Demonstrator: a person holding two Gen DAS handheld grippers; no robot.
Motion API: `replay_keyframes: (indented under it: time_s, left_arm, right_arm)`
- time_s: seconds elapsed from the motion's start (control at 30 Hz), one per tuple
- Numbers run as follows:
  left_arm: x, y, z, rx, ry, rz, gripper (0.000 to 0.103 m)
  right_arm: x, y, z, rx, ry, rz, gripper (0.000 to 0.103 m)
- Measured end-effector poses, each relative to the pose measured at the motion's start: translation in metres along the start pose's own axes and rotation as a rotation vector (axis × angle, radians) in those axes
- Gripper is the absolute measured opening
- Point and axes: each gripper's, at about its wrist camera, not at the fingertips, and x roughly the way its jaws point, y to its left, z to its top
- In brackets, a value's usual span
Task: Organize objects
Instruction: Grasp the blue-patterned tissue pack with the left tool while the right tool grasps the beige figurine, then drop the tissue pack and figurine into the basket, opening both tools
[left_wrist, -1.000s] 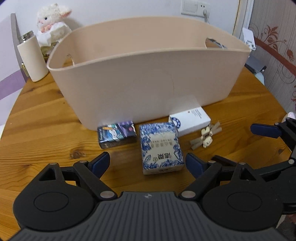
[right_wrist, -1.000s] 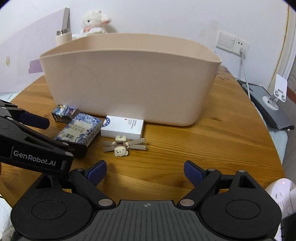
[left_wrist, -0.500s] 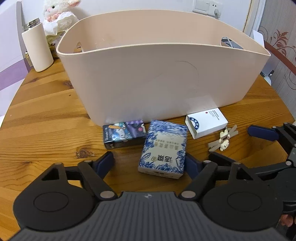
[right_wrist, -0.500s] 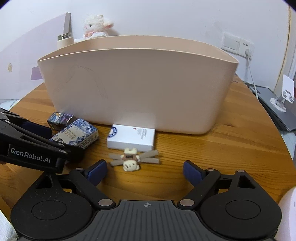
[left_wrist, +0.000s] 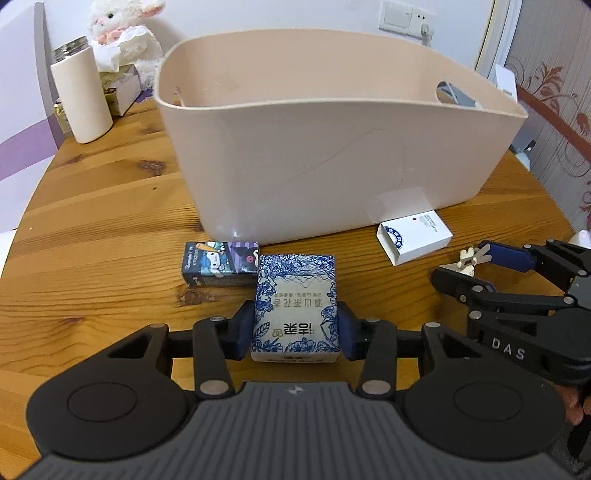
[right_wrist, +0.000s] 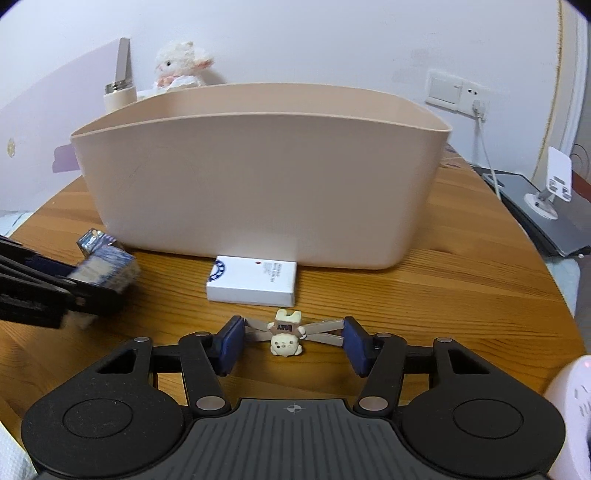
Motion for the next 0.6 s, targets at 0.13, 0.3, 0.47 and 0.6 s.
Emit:
replay_keyframes:
  time_s: [0.13,0.3,0.47,0.6]
  left_arm:
    - [-0.018,0.007,-0.003,-0.006,-0.031,-0.007,0.048]
    - [-0.038,0.014,-0.003,-0.014,-0.061,-0.019,0.048]
    - [-0.058,0.020,0.002,-0.029,-0.105,-0.031,0.048]
    - [-0.076,0.021,0.010,-0.033,-0.164,-0.026,0.048]
  right_arm:
    - [-0.013,-0.005,0.006,0.014,-0.027,-0.006,0.054]
    - [-0.028,-0.006,0.014,0.019,-0.068,-0.007,0.054]
    - [-0.046,-0.006,0.025,0.011,-0.120,-0.010,0.054]
    - [-0.060,-0.007,0.041,-0.002,-0.178,-0.022,0.054]
